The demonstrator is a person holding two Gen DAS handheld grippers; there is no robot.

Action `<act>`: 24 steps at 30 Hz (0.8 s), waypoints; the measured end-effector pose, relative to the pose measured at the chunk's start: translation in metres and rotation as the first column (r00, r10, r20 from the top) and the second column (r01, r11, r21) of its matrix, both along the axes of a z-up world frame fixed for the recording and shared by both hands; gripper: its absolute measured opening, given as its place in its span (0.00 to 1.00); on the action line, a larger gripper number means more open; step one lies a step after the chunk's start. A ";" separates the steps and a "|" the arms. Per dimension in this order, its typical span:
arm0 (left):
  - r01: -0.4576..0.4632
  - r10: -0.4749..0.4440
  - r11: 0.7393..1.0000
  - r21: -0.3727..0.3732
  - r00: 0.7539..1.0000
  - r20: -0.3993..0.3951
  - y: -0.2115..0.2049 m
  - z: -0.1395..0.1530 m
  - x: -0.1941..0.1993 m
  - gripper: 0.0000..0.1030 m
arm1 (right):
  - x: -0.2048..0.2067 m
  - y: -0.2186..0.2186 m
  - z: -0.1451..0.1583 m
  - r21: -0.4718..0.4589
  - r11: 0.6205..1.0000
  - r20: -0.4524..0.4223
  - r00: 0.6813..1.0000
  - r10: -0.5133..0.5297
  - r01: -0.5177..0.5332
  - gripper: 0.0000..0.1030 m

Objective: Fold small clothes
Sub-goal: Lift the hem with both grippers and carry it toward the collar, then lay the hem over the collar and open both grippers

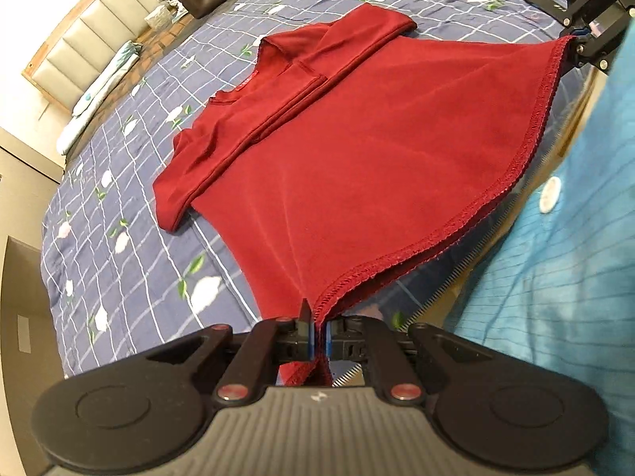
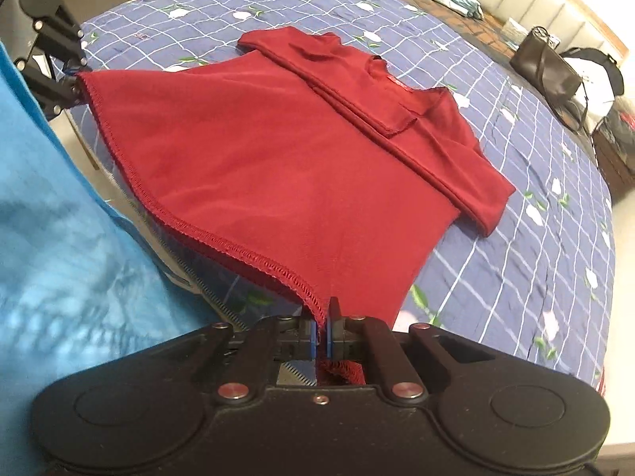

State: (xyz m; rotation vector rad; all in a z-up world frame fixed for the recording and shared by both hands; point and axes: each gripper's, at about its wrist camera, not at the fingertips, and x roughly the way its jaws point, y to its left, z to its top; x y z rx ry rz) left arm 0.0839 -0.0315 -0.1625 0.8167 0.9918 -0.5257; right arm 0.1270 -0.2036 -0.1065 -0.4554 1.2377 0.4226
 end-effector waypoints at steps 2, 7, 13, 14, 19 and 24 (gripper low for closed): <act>-0.006 0.006 1.000 -0.008 1.000 -0.009 0.004 0.000 -0.008 0.03 | -0.009 0.001 0.003 0.003 1.000 -0.004 1.000 -0.009 0.009 0.03; -0.033 0.033 0.999 -0.025 0.999 -0.023 0.011 0.000 -0.024 0.03 | -0.025 0.004 0.005 0.008 0.999 -0.005 0.999 -0.054 0.054 0.03; -0.068 0.068 0.996 -0.051 0.998 -0.001 0.015 0.012 -0.015 0.04 | -0.024 0.009 0.012 0.009 0.997 0.035 0.996 -0.080 0.080 0.03; -0.074 0.074 0.995 -0.060 0.997 -0.001 0.016 0.014 -0.011 0.04 | -0.021 0.009 0.014 0.012 0.996 0.043 0.995 -0.085 0.084 0.03; -0.072 0.073 0.996 -0.061 0.997 0.025 0.016 0.030 0.009 0.04 | 0.000 0.005 0.025 0.036 0.992 0.087 0.989 -0.122 0.119 0.03; -0.066 0.069 0.997 -0.043 0.996 0.054 0.013 0.045 0.043 0.04 | 0.036 -0.001 0.039 0.061 0.987 0.139 0.978 -0.157 0.150 0.03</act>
